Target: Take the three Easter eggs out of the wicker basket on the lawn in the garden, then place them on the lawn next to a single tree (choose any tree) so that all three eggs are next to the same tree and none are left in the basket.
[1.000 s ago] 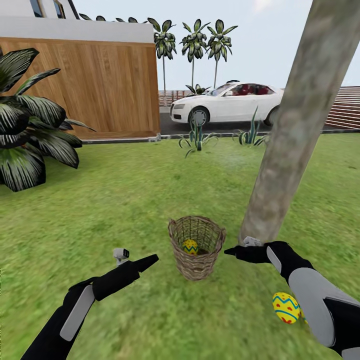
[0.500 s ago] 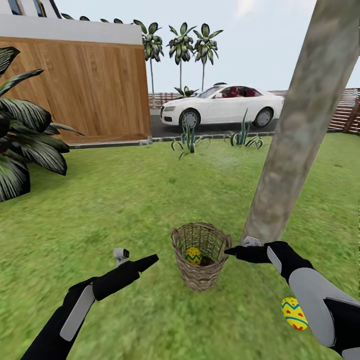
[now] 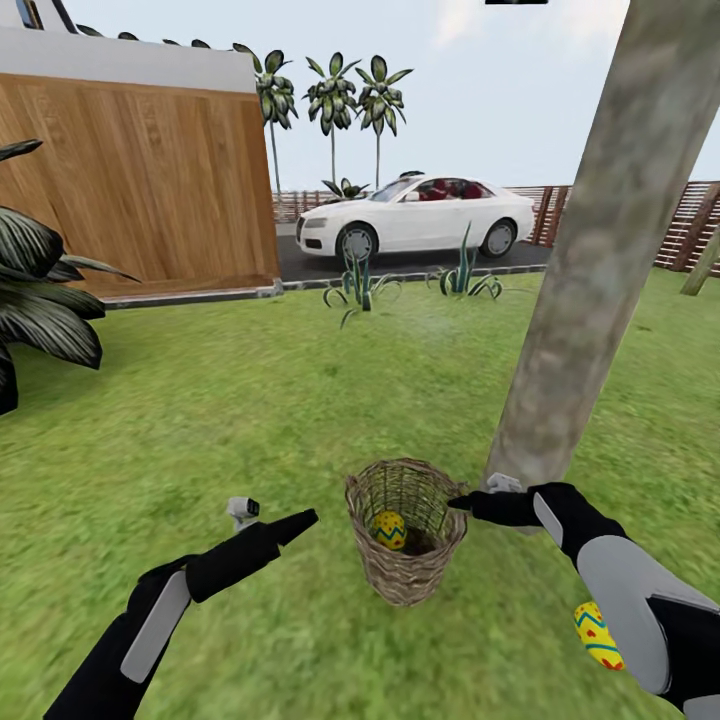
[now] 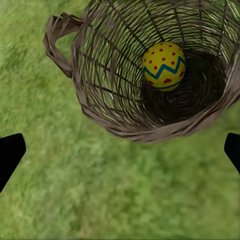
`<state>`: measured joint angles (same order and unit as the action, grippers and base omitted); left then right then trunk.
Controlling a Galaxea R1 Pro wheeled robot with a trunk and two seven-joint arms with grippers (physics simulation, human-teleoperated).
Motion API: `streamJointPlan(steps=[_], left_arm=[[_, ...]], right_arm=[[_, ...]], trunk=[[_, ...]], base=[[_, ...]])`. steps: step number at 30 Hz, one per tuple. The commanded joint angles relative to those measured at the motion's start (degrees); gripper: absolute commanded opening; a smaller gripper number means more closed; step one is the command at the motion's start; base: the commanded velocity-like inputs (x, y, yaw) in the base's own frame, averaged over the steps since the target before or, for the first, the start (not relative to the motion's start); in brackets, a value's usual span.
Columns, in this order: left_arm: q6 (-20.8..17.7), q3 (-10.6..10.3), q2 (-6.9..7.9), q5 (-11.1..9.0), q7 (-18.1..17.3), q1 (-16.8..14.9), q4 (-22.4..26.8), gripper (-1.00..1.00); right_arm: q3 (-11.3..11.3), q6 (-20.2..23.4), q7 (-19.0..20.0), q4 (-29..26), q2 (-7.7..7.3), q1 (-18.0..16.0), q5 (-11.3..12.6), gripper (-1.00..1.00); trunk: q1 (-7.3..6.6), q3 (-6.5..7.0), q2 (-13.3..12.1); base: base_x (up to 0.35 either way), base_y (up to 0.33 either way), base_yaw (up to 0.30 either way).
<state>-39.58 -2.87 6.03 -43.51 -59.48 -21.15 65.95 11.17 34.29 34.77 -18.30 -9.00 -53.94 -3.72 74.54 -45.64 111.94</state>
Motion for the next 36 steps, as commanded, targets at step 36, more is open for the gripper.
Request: streamJointPlan(steps=[36], left_arm=[[-0.3, 0.2, 0.12, -0.8, -0.1, 1.3, -4.5, 1.00]], right_arm=[[0.2, 0.3, -0.1, -0.6, -0.05, 0.2, -1.0, 1.00]], trunk=[[0.00, -0.05, 0.0]], base=[[0.000, 0.000, 0.149]])
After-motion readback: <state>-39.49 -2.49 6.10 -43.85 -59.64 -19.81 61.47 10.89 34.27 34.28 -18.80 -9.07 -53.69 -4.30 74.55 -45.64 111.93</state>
